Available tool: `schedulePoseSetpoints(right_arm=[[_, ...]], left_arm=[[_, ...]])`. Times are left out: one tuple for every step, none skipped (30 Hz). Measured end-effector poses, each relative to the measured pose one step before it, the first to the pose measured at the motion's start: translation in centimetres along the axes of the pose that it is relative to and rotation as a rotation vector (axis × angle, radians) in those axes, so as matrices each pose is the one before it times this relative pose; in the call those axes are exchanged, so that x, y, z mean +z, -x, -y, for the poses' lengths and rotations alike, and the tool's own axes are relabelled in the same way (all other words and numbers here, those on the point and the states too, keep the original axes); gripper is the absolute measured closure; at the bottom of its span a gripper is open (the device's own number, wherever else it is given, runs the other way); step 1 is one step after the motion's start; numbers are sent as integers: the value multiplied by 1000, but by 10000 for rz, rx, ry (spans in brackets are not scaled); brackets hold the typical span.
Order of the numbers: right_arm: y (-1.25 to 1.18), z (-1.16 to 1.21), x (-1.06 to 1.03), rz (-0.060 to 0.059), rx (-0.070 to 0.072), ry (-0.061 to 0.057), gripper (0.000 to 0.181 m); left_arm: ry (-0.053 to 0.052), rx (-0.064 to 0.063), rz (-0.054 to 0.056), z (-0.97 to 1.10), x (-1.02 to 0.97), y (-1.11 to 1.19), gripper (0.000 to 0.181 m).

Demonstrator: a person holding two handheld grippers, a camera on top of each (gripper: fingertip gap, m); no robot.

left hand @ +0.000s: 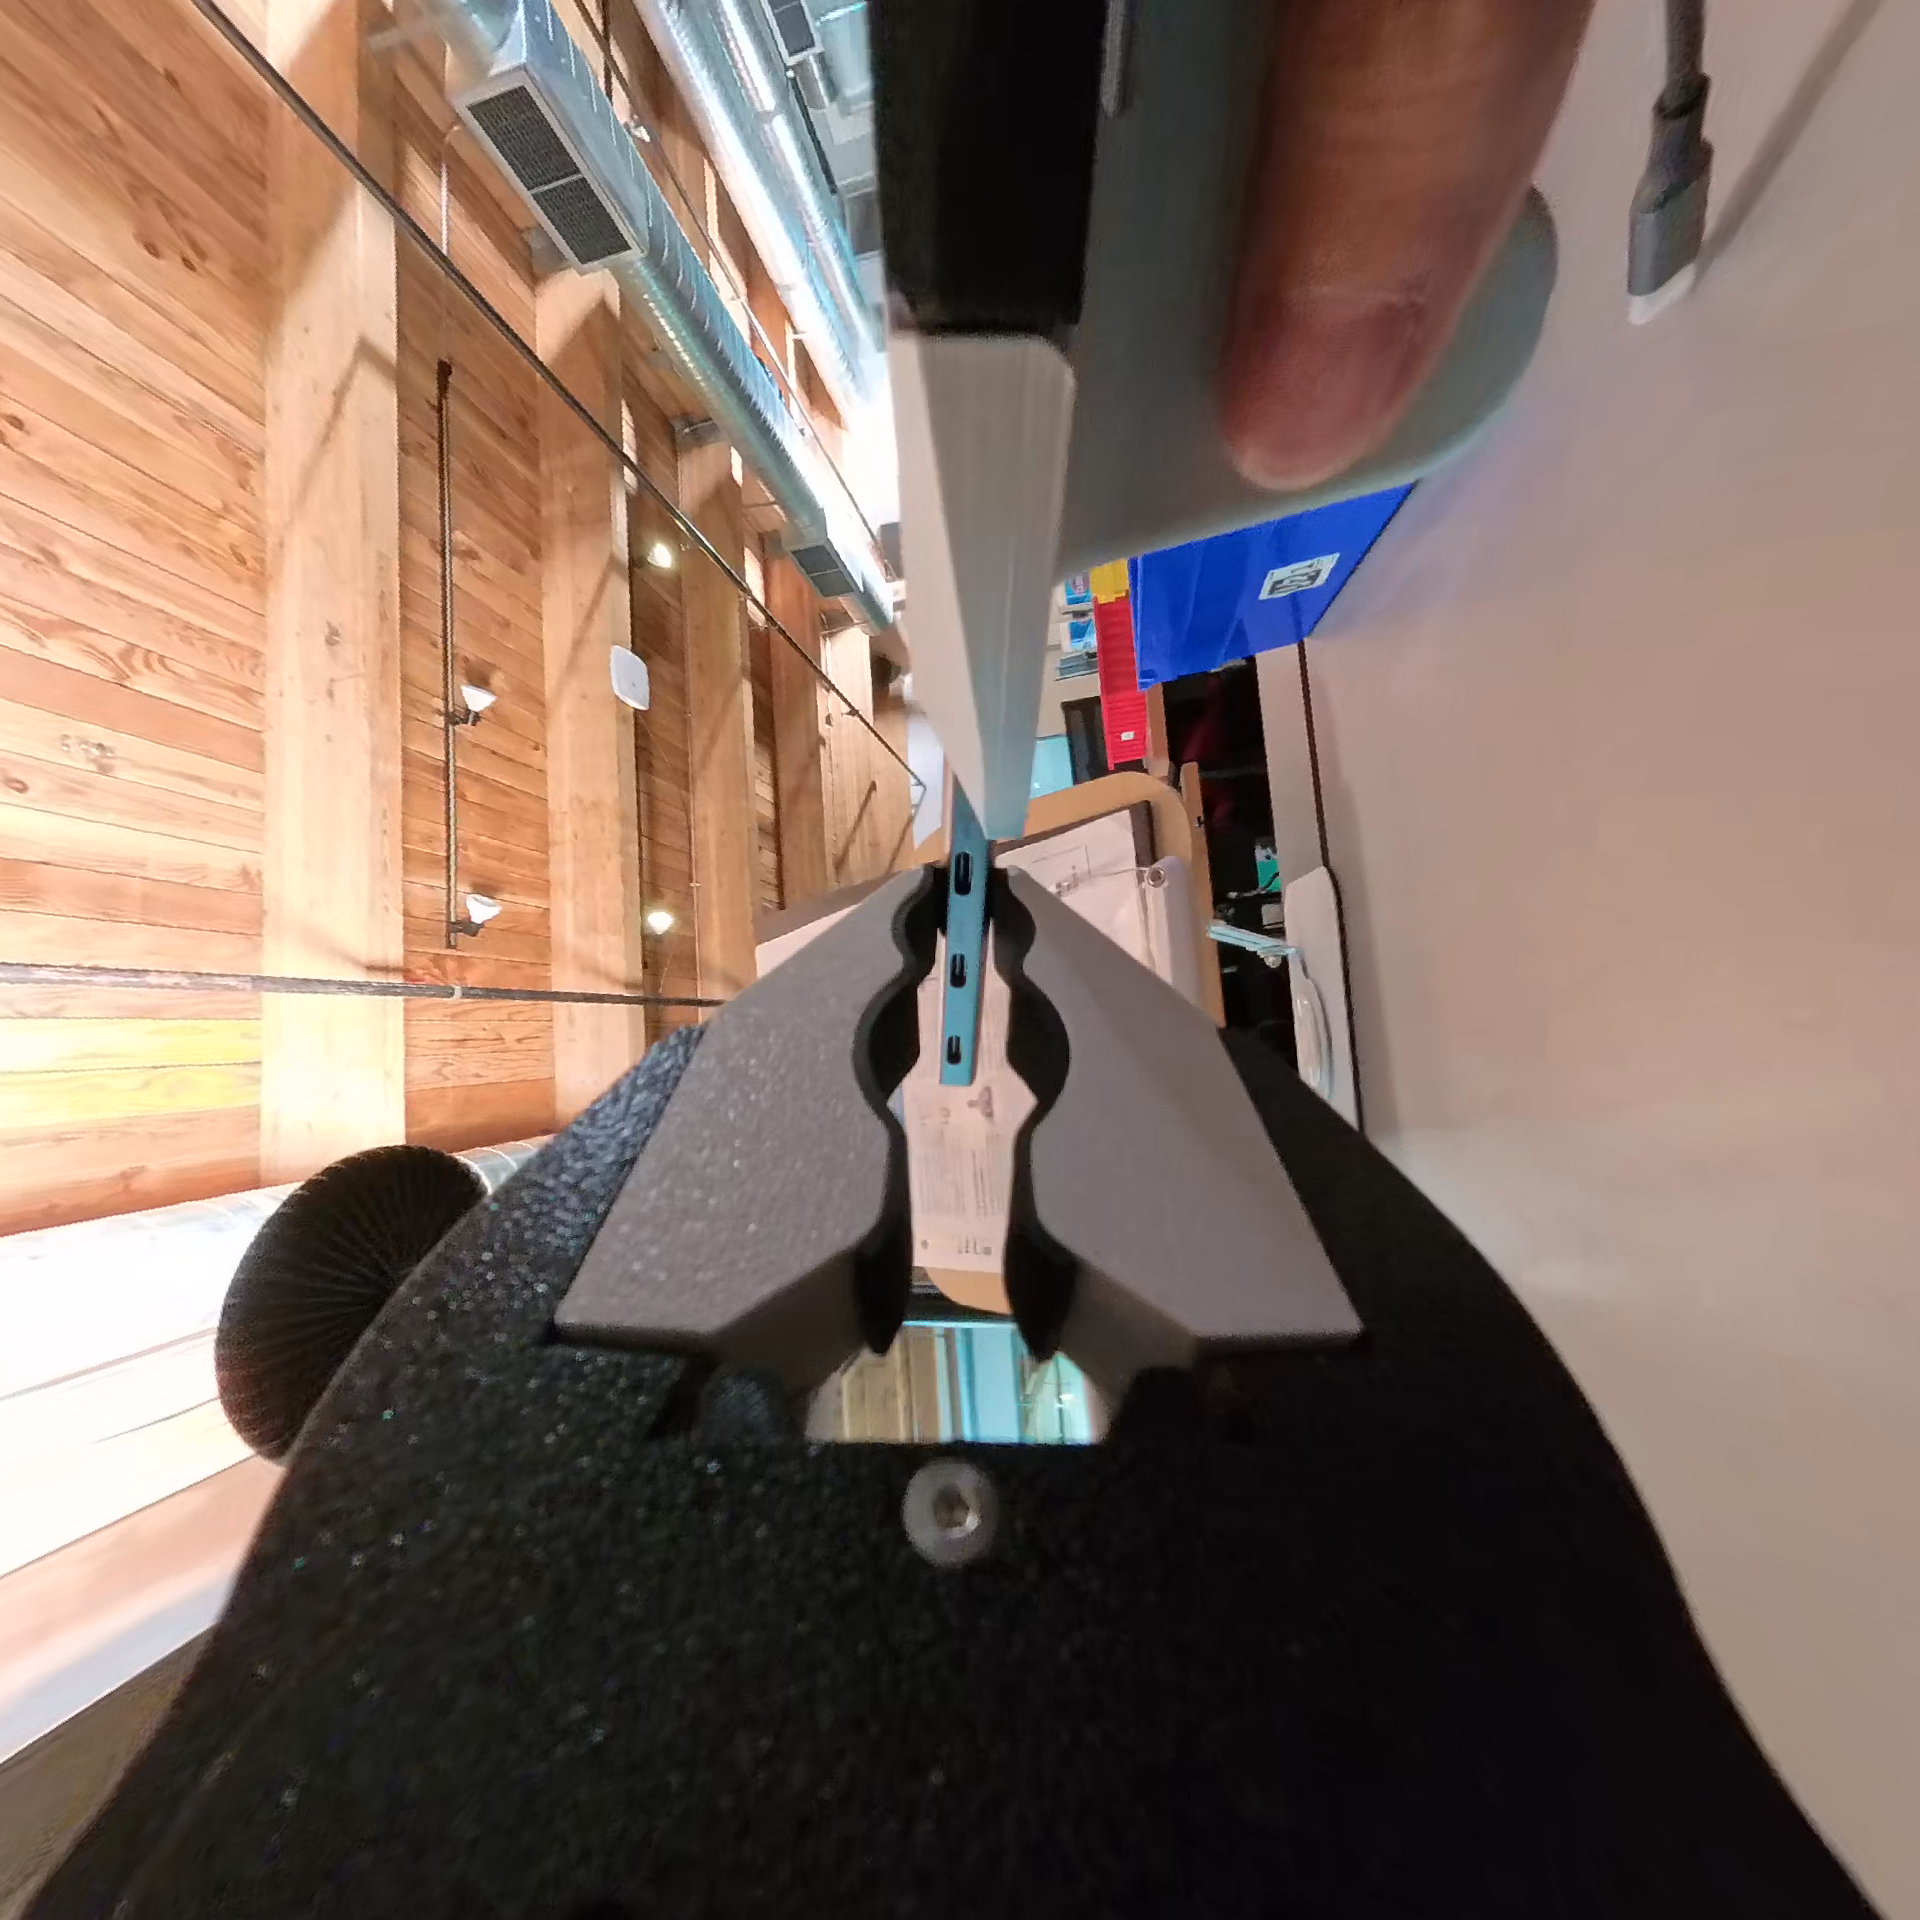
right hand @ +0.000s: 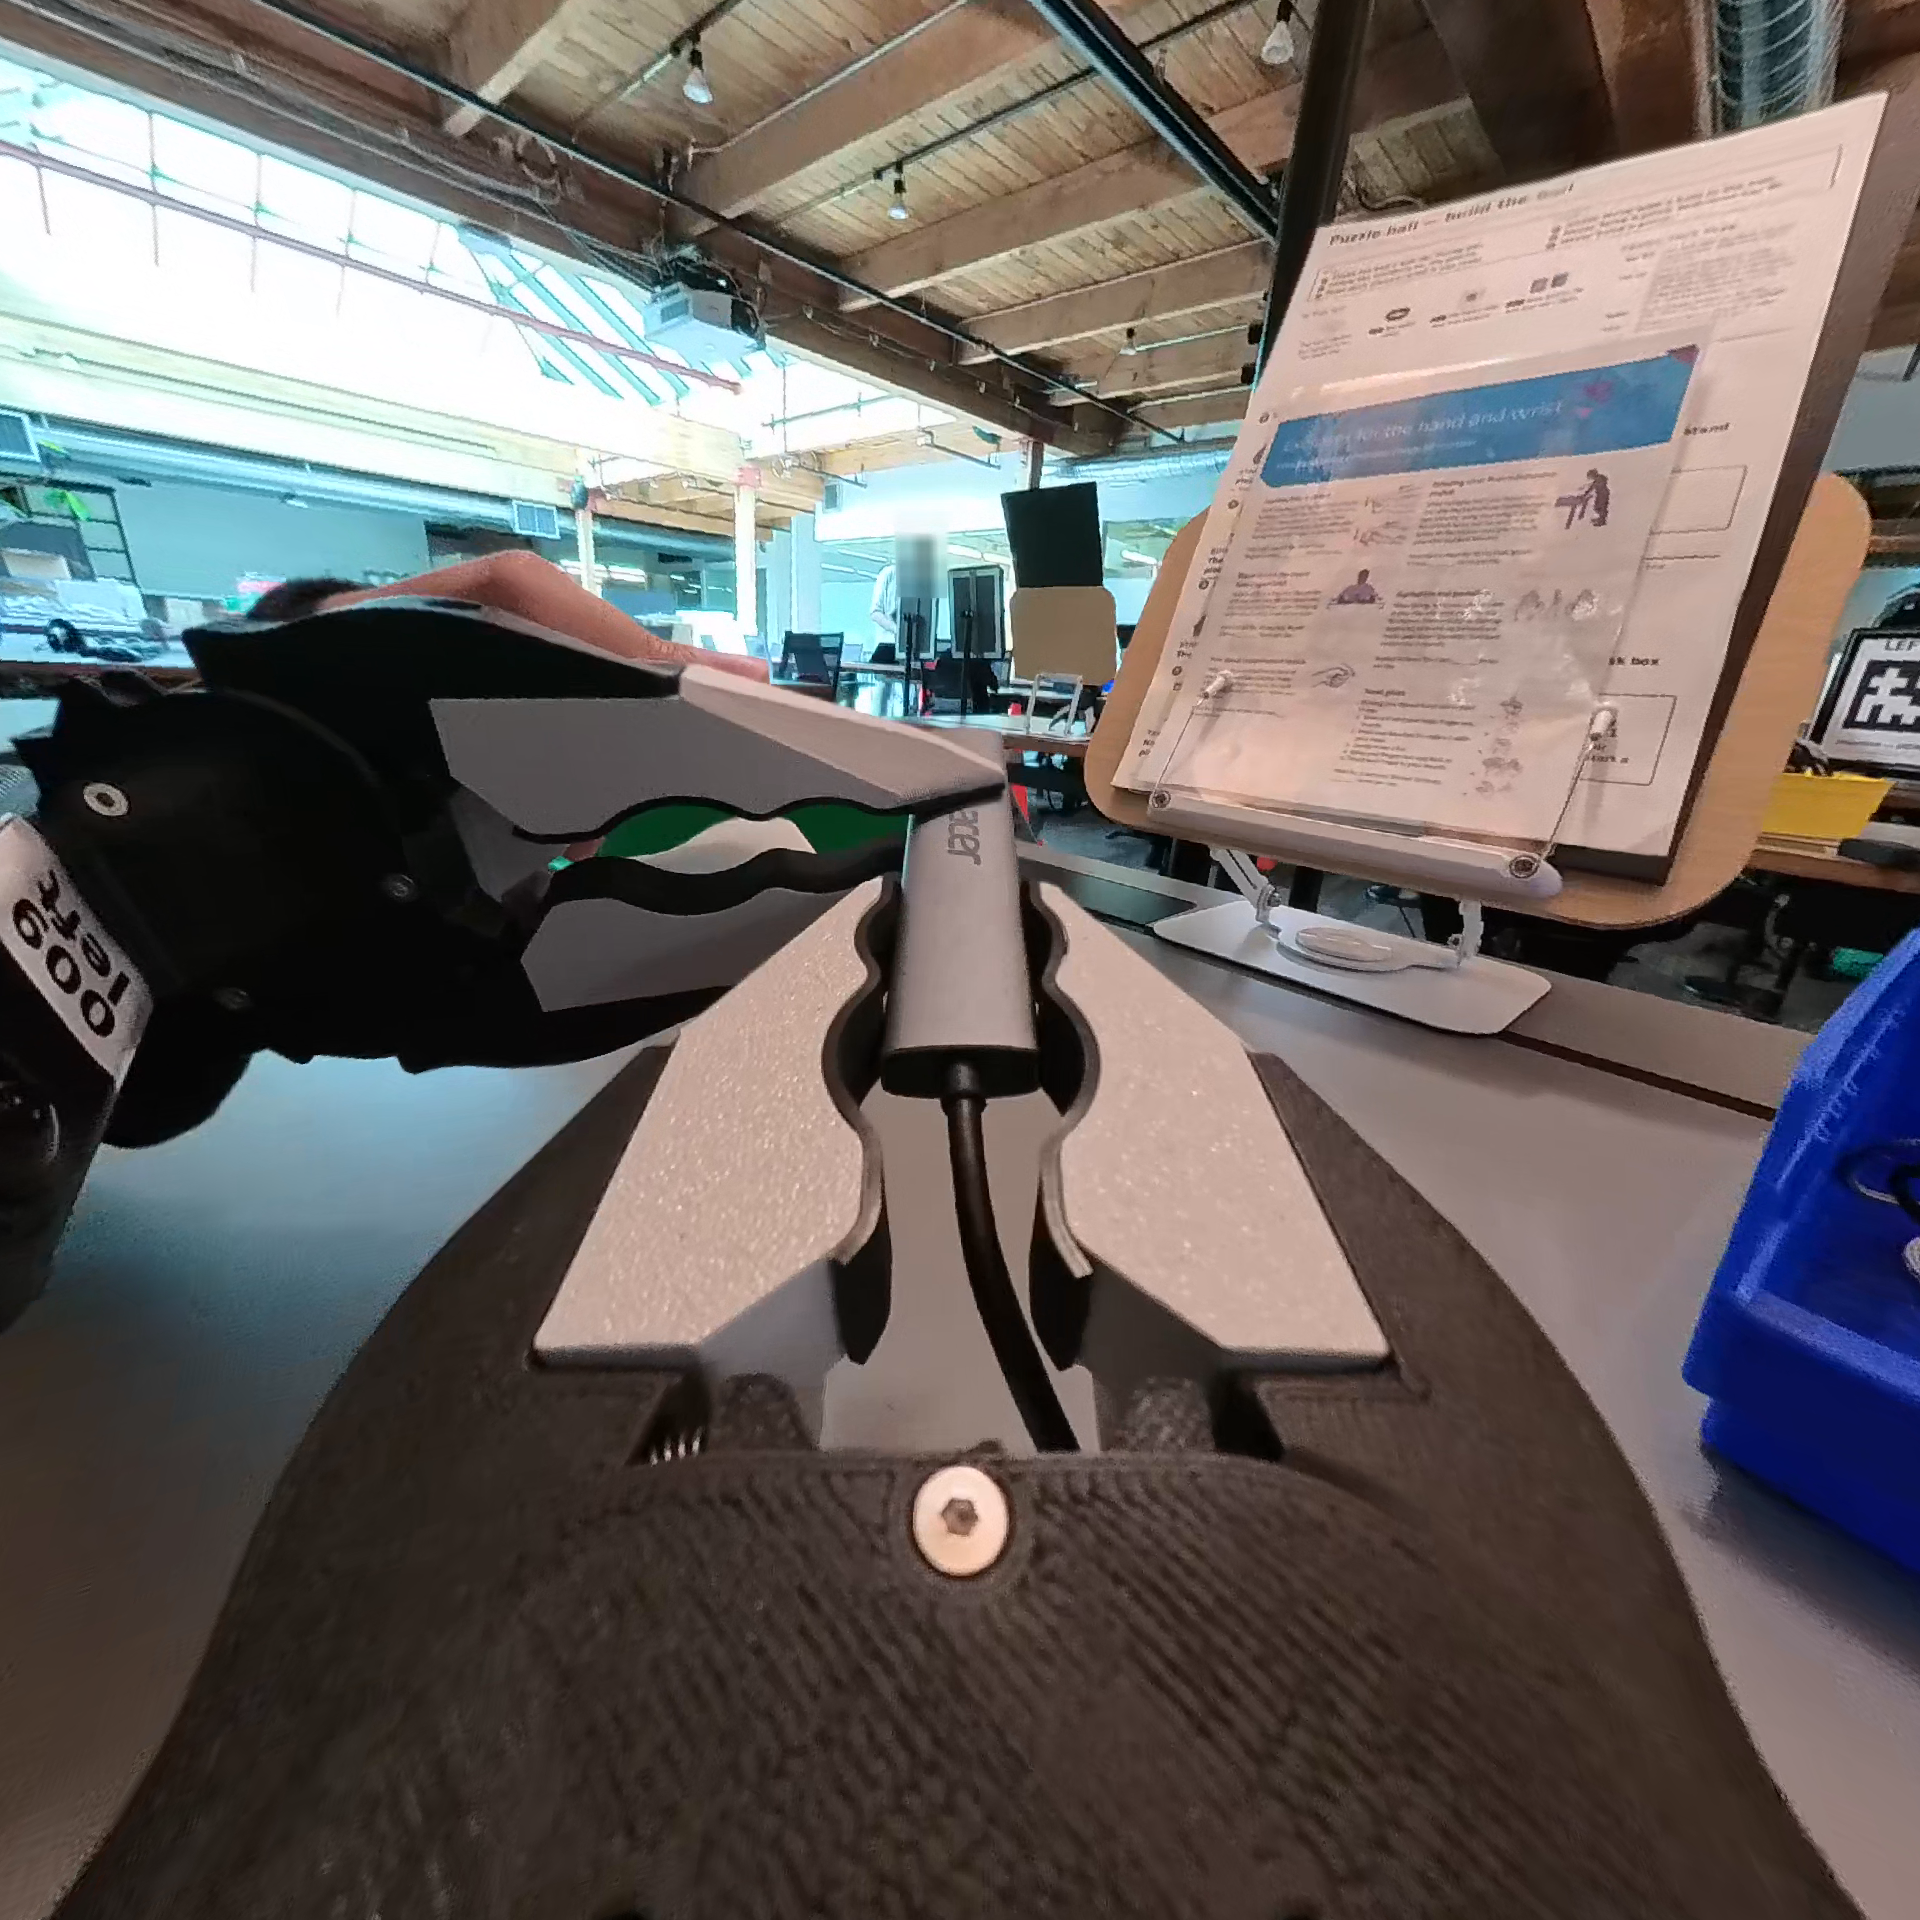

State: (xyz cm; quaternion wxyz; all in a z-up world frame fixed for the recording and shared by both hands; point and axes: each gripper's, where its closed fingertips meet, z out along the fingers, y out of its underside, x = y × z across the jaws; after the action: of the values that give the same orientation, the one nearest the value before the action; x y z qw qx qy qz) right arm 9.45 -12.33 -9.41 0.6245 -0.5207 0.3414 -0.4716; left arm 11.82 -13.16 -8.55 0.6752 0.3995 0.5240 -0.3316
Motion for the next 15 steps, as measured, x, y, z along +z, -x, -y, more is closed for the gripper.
schedulePoseSetpoints(right_arm=[[14,101,-46,17,73,19,159],[-7,34,-38,26,148,12,159],[-16,10,-42,66,188,0,159],[-146,111,-96,5,236,-81,159],[-377,26,-149,-65,310,-41,159],[-455,-14,-179,-74,336,-37,159],[-419,139,-202,-77,293,-101,159],[-305,263,-211,-74,178,-159,159],[-241,134,-158,-97,33,-61,159],[-212,63,-112,-138,-63,-22,159],[-171,131,-93,-138,-85,-65,159],[-53,133,-81,-69,-91,-70,159],[-39,79,-60,-51,-70,-37,159],[-94,51,-56,-76,-73,-26,159],[-97,76,-58,-76,-68,-40,159]], left_arm=[[-39,-203,-4,39,-12,101,174],[-60,-401,-62,36,-3,49,173],[-65,-615,-195,27,-27,-33,172],[-75,-771,-190,-62,-110,96,171],[-106,-905,-91,-125,-211,353,164],[-94,-913,19,-257,-320,608,155],[-47,-866,73,-398,-393,754,148],[0,-906,38,-473,-478,817,143],[59,-1009,92,-563,-592,1034,141],[87,-1057,105,-601,-661,1233,141],[112,-1027,163,-639,-729,1525,141],[207,-910,292,-771,-735,1966,144],[404,-783,383,-1006,-678,2413,148],[604,-683,404,-1268,-538,2747,151],[777,-559,316,-1477,-352,2867,152]])
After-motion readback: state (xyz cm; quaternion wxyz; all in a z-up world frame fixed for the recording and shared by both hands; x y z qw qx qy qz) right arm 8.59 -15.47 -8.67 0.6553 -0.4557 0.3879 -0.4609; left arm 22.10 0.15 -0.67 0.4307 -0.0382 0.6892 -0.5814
